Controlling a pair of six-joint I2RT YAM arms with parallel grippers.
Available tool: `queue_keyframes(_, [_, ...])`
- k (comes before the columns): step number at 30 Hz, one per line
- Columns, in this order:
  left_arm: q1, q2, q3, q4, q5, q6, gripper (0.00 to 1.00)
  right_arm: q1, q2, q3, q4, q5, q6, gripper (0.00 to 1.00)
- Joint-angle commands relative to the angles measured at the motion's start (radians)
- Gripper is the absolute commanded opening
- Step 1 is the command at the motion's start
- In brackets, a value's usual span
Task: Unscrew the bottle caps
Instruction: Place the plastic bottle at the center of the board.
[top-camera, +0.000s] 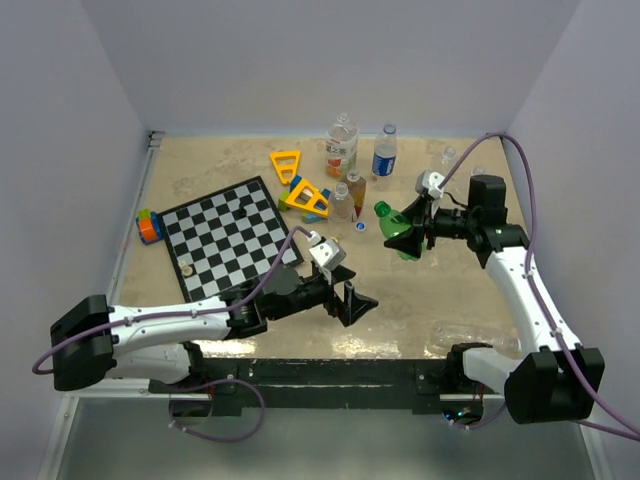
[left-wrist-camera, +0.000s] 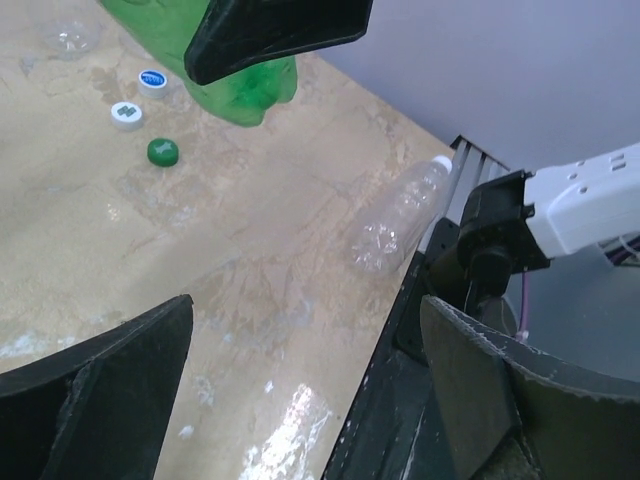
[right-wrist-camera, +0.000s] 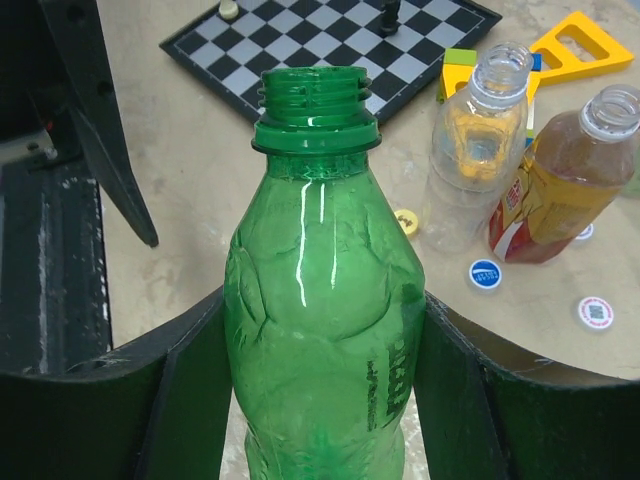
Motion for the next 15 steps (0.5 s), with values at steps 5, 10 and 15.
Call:
queue_keyframes(5, [-0.003, 0.158, 0.017, 0.319, -0.040, -0.065, 1.00, 0.004, -0.081, -0.045, 0.434, 0.033, 0.542, 0.00])
queue_keyframes(10, [-0.003, 0.293, 0.111, 0.385, -0.025, -0.078, 1.00, 0.004, -0.105, -0.103, 0.590, 0.114, 0.802, 0.00])
queue_keyframes(15, [0.000, 0.365, 0.189, 0.416, -0.098, -0.110, 1.00, 0.004, -0.118, -0.155, 0.650, 0.125, 0.895, 0.00])
